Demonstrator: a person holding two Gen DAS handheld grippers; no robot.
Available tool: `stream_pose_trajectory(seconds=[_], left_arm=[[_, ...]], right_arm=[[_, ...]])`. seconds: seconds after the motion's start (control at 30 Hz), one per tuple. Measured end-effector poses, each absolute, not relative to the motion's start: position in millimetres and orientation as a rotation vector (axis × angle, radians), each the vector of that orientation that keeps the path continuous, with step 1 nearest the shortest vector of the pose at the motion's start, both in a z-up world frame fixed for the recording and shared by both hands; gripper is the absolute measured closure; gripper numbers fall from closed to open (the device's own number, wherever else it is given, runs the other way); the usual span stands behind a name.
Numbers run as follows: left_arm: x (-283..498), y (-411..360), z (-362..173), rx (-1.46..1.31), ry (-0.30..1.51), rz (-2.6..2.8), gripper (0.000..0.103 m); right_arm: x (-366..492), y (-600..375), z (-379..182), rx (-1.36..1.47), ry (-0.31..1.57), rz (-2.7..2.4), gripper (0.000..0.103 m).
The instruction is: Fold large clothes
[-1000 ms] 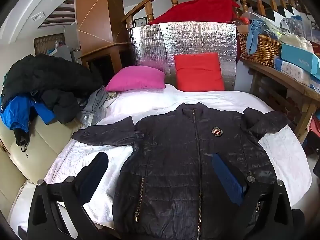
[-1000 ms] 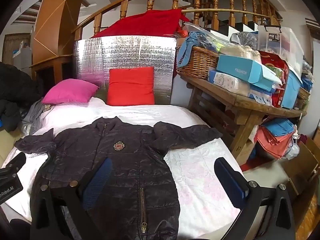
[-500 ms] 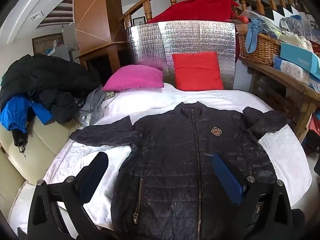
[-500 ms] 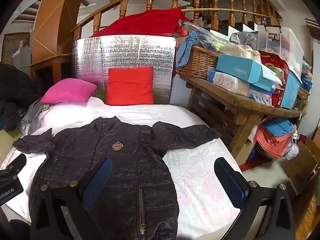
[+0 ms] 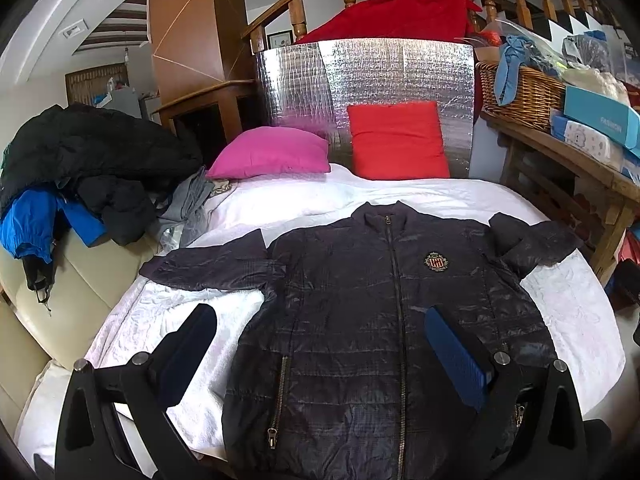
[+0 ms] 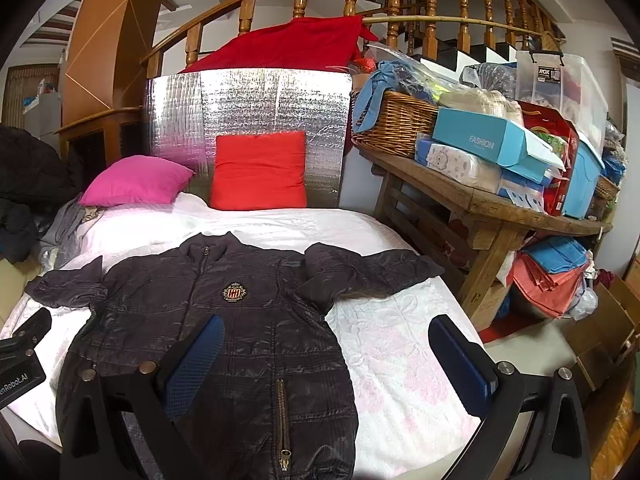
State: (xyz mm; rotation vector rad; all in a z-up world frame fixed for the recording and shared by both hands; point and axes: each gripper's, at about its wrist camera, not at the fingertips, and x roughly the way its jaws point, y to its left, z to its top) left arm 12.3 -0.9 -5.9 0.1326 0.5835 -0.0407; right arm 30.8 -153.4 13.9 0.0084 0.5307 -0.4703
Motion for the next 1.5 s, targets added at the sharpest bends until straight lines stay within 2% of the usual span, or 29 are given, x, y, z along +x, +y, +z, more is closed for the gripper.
stream_pose_trajectory(seconds=[1.5], left_arm=[[42, 1, -18, 0.144, 0.605, -0.039, 0.0]], right_arm=[[64, -150, -1, -0.02, 0.575, -0.474, 0.0]])
